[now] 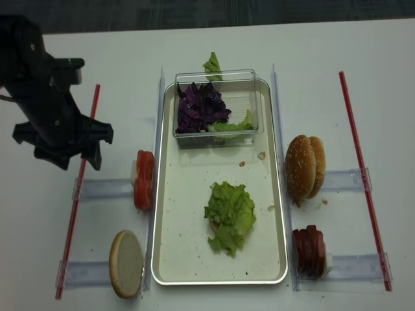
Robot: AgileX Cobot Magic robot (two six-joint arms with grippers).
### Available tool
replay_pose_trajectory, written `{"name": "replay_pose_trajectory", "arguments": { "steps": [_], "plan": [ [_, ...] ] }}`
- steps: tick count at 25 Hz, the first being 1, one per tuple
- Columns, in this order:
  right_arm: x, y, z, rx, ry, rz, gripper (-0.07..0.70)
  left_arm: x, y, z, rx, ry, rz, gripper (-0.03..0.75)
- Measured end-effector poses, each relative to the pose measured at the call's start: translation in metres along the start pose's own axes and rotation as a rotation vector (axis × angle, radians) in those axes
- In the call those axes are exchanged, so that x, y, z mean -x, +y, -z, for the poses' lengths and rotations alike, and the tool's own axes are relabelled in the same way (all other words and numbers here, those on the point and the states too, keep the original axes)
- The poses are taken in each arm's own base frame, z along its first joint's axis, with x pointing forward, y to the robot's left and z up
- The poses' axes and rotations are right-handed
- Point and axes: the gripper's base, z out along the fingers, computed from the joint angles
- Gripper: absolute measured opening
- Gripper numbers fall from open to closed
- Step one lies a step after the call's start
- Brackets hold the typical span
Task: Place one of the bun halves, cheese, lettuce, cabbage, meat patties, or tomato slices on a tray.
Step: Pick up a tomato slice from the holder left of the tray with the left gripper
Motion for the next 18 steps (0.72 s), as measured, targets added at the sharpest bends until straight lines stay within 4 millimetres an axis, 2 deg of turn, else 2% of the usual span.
{"name": "replay_pose_trajectory", "arguments": {
  "steps": [8,18],
  "plan": [
    [0.000,0.000,0.000,0.000,0.000,0.000,0.302,-0.009,-0.053,0.002,-0.024,-0.001,-0.037,0.440],
    [0.000,0.000,0.000,0.000,0.000,0.000,0.302,-0.020,-0.088,0.004,-0.042,-0.003,-0.050,0.440]
  ]
}}
